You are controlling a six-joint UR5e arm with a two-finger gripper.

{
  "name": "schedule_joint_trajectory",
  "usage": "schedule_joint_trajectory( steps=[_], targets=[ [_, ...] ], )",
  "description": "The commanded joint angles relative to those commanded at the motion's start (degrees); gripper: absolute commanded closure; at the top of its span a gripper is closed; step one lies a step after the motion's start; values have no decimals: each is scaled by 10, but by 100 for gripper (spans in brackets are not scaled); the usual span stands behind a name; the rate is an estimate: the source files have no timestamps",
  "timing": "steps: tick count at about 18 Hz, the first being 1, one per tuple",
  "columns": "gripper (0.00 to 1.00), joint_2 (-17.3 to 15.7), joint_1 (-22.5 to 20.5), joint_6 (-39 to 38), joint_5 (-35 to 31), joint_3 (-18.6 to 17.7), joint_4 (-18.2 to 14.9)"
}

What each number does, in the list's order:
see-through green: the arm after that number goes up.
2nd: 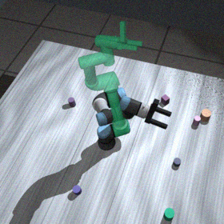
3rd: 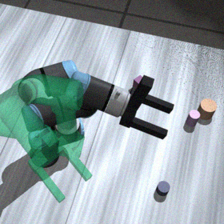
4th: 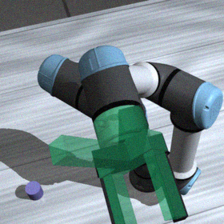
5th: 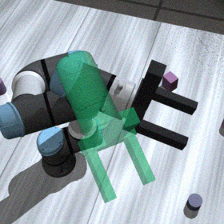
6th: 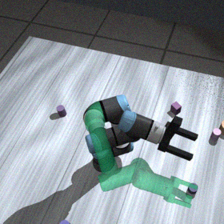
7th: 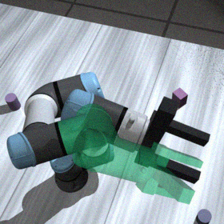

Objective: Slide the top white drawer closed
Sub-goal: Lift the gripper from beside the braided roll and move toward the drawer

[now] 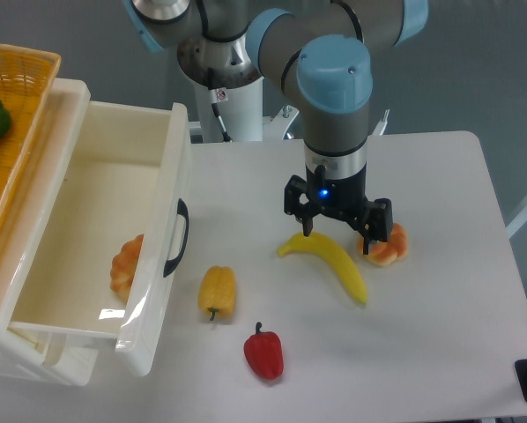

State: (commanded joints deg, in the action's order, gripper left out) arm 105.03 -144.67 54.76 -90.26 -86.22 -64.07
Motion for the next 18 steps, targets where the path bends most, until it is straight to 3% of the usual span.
schedule_joint_trajectory(
  steps=[18],
  targets=[
    [0, 31, 4, -4, -5, -28, 13]
  ],
)
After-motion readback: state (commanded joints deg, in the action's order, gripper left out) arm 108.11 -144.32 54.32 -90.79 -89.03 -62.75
